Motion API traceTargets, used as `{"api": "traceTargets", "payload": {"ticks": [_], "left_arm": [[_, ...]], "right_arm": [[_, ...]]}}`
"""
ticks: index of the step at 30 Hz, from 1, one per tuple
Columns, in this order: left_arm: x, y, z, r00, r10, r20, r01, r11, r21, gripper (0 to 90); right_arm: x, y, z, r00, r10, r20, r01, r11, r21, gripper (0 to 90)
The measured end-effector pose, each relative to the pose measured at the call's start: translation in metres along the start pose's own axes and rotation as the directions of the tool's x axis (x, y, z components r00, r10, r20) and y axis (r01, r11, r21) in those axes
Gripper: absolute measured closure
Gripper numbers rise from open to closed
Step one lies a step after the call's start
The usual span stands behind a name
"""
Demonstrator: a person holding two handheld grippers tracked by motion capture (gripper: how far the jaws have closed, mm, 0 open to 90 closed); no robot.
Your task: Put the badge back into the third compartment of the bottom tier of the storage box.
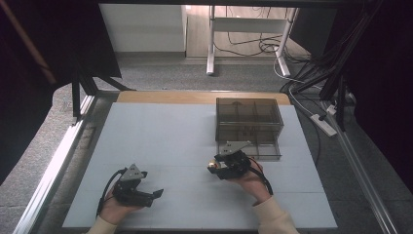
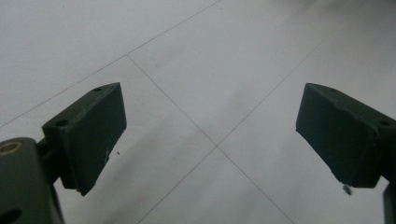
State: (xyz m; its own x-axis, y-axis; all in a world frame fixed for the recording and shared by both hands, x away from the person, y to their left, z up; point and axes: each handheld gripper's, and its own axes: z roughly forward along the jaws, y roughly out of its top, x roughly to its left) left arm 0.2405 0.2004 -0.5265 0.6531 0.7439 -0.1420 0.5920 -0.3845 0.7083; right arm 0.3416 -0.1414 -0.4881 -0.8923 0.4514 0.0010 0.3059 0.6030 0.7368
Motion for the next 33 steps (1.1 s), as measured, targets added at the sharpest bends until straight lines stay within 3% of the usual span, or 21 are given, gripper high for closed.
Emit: {"api": "traceTargets", "payload": {"ticks": [33], "left_arm": [[0.001, 0.000, 0.000, 1.0000, 0.008, -0.002, -0.008, 1.0000, 0.000, 8.6]], "right_arm": [[-0.020, -0.020, -0.041, 0.9950, 0.072, 0.068, -0.068, 0.996, -0.062, 47.3]]}}
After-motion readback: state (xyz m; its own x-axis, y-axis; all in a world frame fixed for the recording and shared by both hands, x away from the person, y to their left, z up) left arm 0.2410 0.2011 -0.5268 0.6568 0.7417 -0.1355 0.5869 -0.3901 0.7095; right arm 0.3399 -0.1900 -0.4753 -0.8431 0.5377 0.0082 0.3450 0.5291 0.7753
